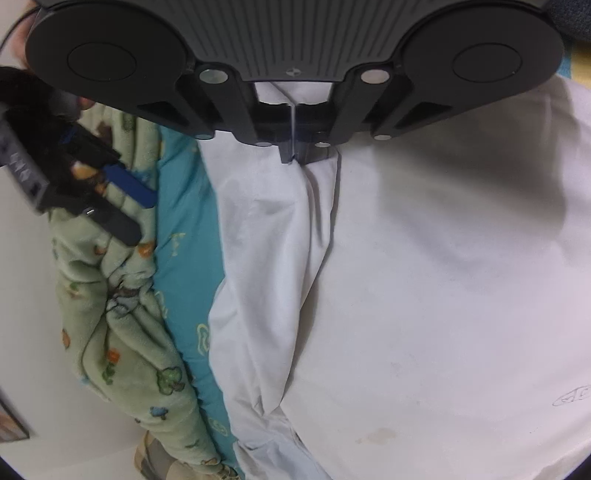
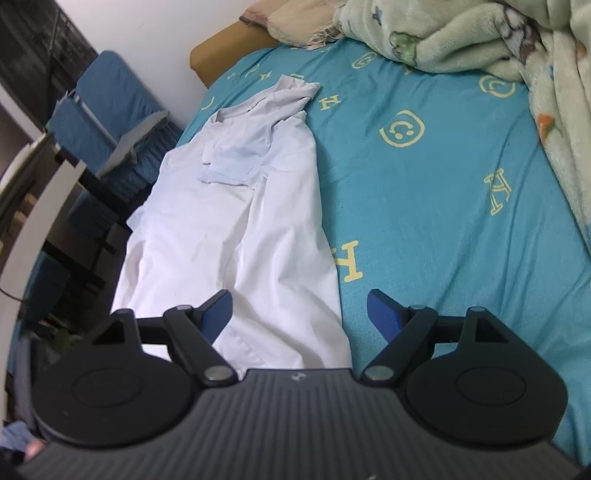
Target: Fold clothes
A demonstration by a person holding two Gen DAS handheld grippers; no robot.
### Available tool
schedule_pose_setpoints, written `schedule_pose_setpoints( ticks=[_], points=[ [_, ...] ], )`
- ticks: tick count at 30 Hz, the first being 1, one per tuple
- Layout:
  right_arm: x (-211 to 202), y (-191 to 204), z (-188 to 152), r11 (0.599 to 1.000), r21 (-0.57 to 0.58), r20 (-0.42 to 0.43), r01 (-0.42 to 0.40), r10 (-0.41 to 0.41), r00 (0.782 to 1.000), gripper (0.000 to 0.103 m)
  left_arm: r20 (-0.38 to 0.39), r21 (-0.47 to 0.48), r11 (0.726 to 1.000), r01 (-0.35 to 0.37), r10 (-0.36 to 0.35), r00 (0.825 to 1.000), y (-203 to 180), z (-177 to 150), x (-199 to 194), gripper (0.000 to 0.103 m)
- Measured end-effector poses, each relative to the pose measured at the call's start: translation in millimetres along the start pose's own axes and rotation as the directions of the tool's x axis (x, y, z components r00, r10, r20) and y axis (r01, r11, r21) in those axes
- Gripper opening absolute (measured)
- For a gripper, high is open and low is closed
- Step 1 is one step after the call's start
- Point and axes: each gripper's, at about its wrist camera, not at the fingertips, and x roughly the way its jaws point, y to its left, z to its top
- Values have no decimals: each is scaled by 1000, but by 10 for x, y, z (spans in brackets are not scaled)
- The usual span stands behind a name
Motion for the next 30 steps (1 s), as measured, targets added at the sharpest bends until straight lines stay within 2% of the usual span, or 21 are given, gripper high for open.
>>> schedule_pose_setpoints(
  ticks=[6, 8, 11, 13, 15, 16, 17, 19, 21, 23, 26, 28, 30],
  points=[
    [-21, 50, -15, 999, -39, 14, 15, -14, 1000, 81, -15, -8, 998, 65, -65, 998, -165, 51, -596, 0],
    [-12, 49, -9, 999, -34, 15, 19, -18, 1000, 81, 2, 17, 999, 51, -51, 999, -161, 51, -729, 0],
    [-16, 46, -8, 999, -27, 18, 22, -21, 1000, 81, 59, 29, 999, 18, -20, 998, -22, 23, -750, 0],
    [-27, 48, -12, 999, -25, 23, 21, -21, 1000, 81, 63, 5, 1000, 10, -10, 998, 87, 6, -639, 1],
    [-38, 48, -13, 999, -25, 26, 23, -22, 999, 81, 75, -27, 1000, 4, -2, 997, 153, 6, -552, 10],
    [-44, 49, -14, 999, -24, 28, 23, -22, 999, 81, 83, -43, 999, 3, 1, 997, 182, 9, -515, 26],
    [-49, 50, -14, 999, -24, 30, 23, -22, 999, 81, 91, -60, 998, 1, 4, 996, 210, 12, -479, 50],
    [-55, 50, -12, 999, -24, 32, 22, -21, 999, 81, 92, -77, 997, -28, 35, 995, 219, 17, -370, 67],
    [-42, 57, -12, 999, -27, 29, 23, -22, 999, 81, 88, -93, 995, -45, 53, 995, 215, 17, -242, 64],
    [-31, 65, -11, 999, -31, 24, 25, -24, 999, 81, 82, -105, 994, 2, 7, 997, 197, 9, -90, 60],
    [-36, 69, -13, 999, -33, 25, 24, -24, 999, 81, 92, -38, 999, 35, -31, 995, 39, 10, 87, 60],
    [-43, 67, -16, 999, -30, 26, 25, -24, 999, 81, 120, 38, 999, -9, 4, 993, -70, 31, 151, 60],
    [-49, 55, -18, 999, -23, 29, 24, -23, 999, 81, 128, 71, 997, -44, 34, 991, -108, 32, 199, 60]
  ],
)
